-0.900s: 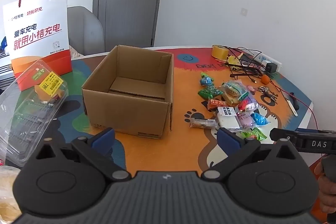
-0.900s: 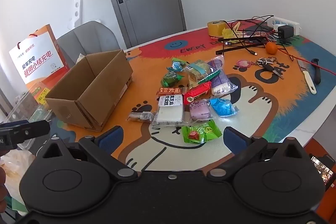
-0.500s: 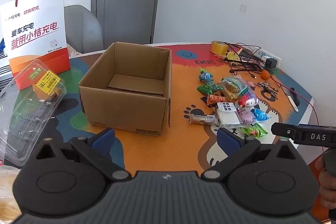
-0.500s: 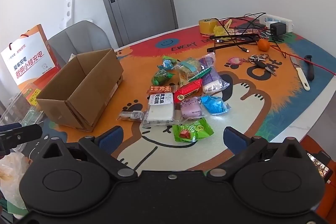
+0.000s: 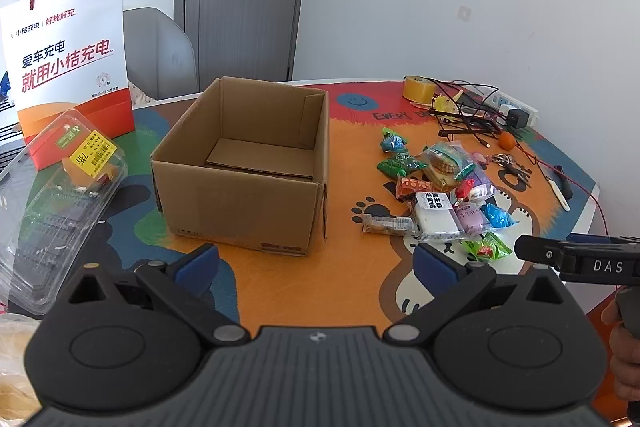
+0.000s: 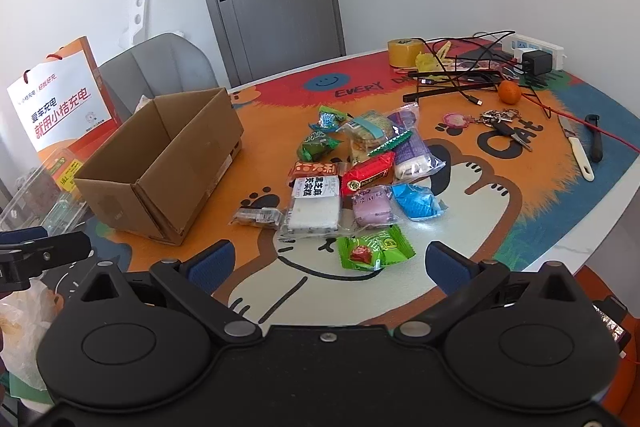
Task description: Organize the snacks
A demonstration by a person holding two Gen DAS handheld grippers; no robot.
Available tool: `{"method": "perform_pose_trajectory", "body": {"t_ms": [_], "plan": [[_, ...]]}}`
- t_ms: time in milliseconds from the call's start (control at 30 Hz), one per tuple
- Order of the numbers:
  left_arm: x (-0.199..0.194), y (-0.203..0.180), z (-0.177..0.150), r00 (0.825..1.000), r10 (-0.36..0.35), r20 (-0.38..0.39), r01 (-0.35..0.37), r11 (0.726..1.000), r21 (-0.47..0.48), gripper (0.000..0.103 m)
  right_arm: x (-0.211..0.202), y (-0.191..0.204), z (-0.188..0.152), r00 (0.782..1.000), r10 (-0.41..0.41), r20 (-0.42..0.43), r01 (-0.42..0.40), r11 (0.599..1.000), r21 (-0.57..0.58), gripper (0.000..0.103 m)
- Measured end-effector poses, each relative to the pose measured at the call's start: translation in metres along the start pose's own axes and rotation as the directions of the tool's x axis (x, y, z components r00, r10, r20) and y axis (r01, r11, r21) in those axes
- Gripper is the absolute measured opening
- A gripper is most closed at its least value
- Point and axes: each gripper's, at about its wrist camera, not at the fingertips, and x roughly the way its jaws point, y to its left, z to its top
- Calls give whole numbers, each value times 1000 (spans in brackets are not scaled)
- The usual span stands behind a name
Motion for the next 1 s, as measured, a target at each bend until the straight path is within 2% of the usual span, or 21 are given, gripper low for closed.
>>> {"method": "perform_pose_trajectory", "body": {"t_ms": [1000], "plan": [[1,2,-1,1000,2,1,-2,1000,0,102,2,1,-2,1000,17,-15,-17,1000,3,103]]}}
